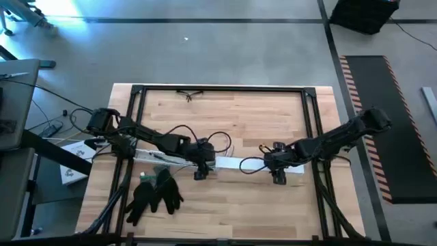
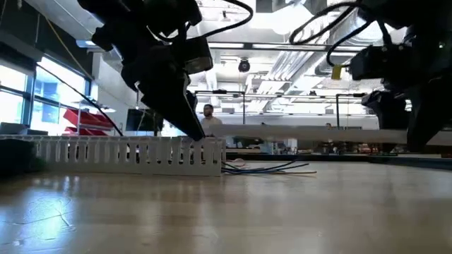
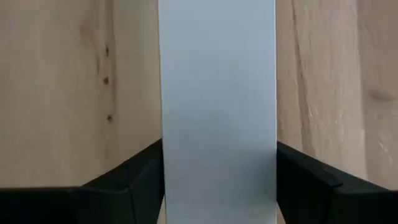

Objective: Ziptie cables
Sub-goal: Close the white cable duct

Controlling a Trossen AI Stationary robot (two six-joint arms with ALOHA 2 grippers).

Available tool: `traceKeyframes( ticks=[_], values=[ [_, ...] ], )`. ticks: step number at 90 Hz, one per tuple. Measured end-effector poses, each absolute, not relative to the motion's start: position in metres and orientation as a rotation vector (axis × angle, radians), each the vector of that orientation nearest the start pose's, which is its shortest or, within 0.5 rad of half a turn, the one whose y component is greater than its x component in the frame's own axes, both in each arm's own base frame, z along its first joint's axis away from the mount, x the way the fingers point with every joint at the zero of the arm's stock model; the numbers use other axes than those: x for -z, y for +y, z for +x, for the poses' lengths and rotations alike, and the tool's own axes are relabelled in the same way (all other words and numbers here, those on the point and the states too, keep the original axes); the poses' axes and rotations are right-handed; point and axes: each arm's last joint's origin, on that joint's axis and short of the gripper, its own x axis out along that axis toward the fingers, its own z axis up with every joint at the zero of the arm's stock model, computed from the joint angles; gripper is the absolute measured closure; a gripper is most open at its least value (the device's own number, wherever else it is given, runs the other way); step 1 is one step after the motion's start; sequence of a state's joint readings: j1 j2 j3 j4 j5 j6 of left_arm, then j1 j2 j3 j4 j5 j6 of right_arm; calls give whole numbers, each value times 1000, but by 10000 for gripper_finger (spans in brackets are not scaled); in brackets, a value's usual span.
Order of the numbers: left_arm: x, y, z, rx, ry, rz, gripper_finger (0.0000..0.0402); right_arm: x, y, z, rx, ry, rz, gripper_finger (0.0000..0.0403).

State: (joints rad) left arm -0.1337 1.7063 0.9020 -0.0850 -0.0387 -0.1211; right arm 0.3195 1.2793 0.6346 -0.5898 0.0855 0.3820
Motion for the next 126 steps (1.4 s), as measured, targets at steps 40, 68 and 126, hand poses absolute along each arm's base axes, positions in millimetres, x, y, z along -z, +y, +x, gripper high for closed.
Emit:
traceKeyframes(
  ticks=[40,68,126],
  values=[
    [-144,-43,331,41,896,-18,145,-159,67,199,11,1266,46,171],
    [-141,-43,331,31,905,-10,145,-158,66,198,39,1275,46,171],
    [-143,-64,328,-39,872,143,180,-158,66,198,43,1278,50,171]
  ],
)
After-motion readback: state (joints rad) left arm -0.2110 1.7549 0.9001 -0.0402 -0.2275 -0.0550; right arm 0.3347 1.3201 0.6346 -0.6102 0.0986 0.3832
